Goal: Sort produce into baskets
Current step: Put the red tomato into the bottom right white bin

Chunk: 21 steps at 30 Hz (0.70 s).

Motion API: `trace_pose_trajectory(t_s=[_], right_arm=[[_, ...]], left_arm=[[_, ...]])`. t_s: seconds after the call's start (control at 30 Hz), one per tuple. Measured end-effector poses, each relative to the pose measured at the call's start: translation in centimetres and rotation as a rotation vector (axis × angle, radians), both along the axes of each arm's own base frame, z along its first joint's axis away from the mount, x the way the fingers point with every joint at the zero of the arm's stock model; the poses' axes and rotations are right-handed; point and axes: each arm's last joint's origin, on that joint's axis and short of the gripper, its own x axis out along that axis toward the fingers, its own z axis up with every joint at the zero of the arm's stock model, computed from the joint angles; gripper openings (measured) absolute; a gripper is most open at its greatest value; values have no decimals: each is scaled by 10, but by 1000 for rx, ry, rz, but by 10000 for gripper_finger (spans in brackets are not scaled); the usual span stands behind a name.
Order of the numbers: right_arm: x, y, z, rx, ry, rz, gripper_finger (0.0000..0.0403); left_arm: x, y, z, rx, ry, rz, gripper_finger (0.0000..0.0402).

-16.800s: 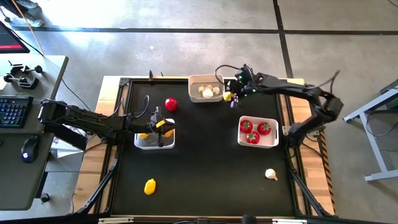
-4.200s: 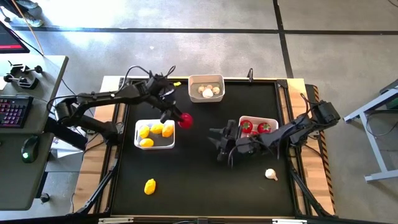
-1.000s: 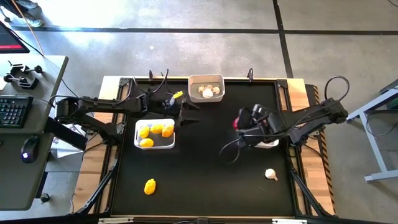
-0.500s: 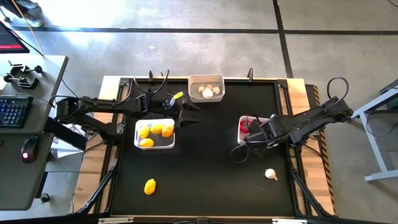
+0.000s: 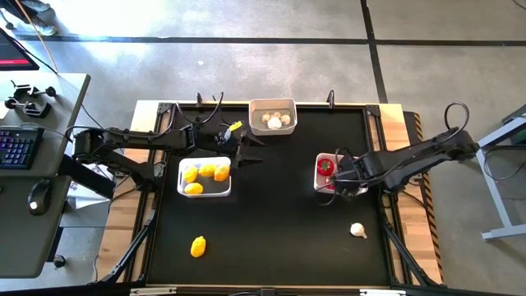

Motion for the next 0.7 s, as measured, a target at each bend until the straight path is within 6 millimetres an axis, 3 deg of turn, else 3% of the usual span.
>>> trace_pose_trajectory(t_s=[0.33,0.7], right_arm=[[-4,-10,-26,10,39,-45,254],[-3,-10,-27,18,29,-44,319]], left_arm=[[0,0,0,1,1,0,259],[0,0,0,-3,2,1,259]])
